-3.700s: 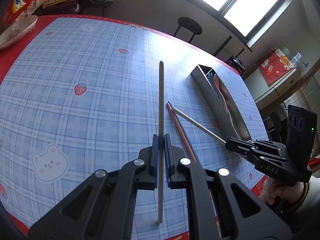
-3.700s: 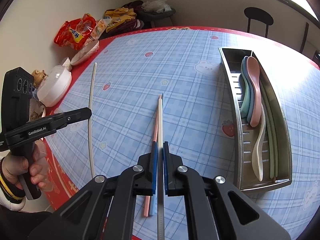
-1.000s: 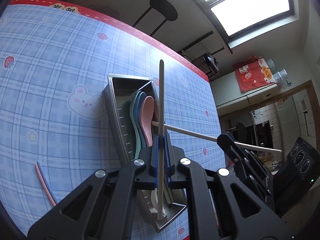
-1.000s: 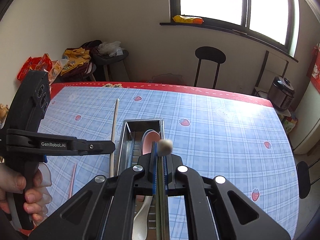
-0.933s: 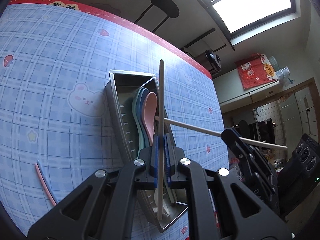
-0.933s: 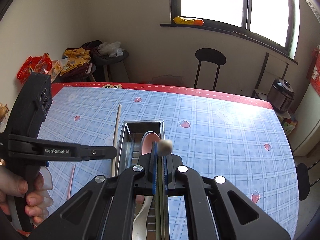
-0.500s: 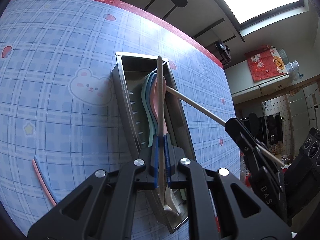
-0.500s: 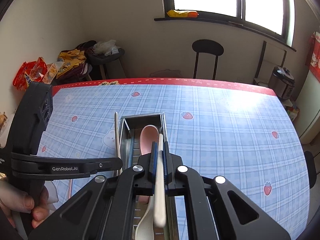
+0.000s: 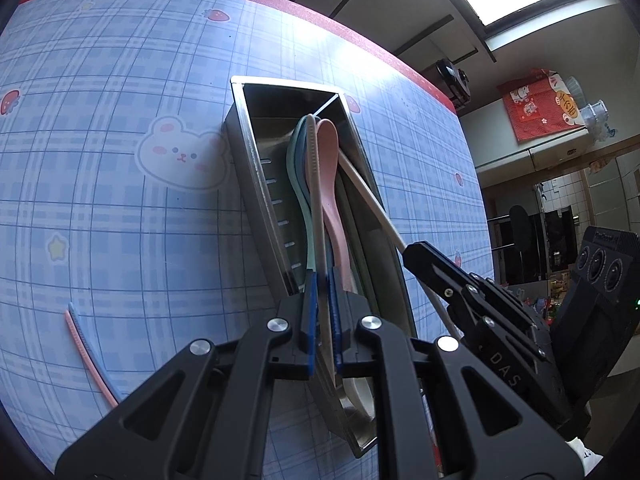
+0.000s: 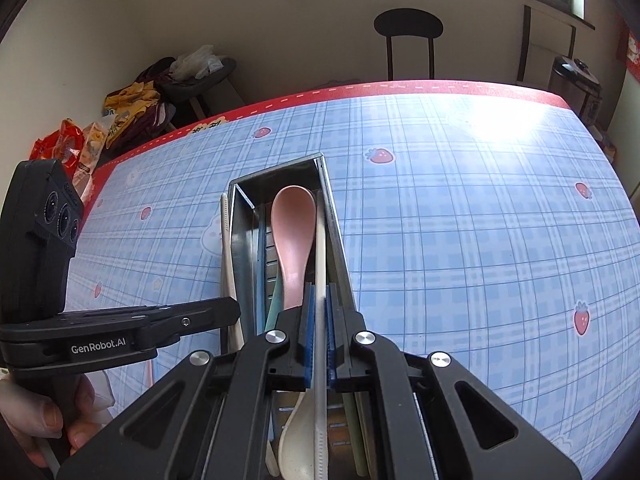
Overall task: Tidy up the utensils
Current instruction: 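Open both tools to release the beige chopsticks in the tray, then move both open tools back toward the pink and blue chopsticks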
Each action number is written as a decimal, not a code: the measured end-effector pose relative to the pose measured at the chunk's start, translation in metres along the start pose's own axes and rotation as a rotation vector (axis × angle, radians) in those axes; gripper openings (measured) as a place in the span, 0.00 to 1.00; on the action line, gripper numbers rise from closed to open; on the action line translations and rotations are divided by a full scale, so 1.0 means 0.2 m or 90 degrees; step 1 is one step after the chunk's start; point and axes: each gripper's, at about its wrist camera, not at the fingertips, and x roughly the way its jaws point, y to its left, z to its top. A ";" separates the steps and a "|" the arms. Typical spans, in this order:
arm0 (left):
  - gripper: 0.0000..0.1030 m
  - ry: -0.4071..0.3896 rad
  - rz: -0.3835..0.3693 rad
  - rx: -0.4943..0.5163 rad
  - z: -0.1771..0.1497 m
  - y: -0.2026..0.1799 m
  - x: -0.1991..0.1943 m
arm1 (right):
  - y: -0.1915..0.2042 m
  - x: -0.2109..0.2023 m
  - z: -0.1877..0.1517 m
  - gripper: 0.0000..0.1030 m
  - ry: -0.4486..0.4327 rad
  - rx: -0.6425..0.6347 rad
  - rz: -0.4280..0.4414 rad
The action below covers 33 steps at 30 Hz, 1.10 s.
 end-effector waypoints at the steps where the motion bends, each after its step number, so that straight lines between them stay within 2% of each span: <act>1: 0.10 0.002 0.000 0.000 -0.01 0.00 0.00 | 0.01 0.01 0.00 0.06 0.003 0.000 0.001; 9: 0.10 0.007 0.015 0.010 -0.02 -0.01 0.01 | 0.02 0.04 0.00 0.06 0.017 -0.002 0.004; 11: 0.18 0.005 0.012 0.014 -0.02 -0.02 -0.01 | 0.02 0.04 0.00 0.07 0.018 -0.002 0.010; 13: 0.33 -0.004 0.013 0.021 -0.02 -0.02 -0.04 | 0.04 0.03 0.01 0.07 0.016 -0.010 0.013; 14: 0.34 -0.012 0.015 0.024 -0.01 -0.03 -0.07 | 0.04 0.01 0.02 0.09 0.014 -0.015 0.012; 16: 0.38 -0.028 0.018 0.037 -0.01 -0.04 -0.13 | 0.05 -0.03 0.03 0.20 0.001 -0.018 0.014; 18: 0.46 -0.047 0.030 0.058 0.00 -0.05 -0.20 | 0.05 -0.10 0.03 0.37 -0.023 -0.021 0.010; 20: 0.57 -0.069 0.041 0.081 0.00 -0.05 -0.29 | 0.06 -0.16 0.04 0.46 -0.042 -0.025 0.002; 22: 0.75 -0.087 0.054 0.099 -0.01 -0.05 -0.38 | 0.07 -0.23 0.03 0.53 -0.059 -0.029 -0.005; 25: 0.87 -0.102 0.060 0.118 -0.04 -0.02 -0.52 | 0.10 -0.31 0.00 0.65 -0.084 -0.034 -0.015; 29: 0.94 -0.114 0.090 0.142 -0.13 0.01 -0.65 | 0.14 -0.38 -0.06 0.80 -0.092 -0.037 -0.020; 33: 0.94 -0.114 0.115 0.146 -0.24 0.08 -0.74 | 0.22 -0.40 -0.14 0.95 -0.089 -0.047 -0.019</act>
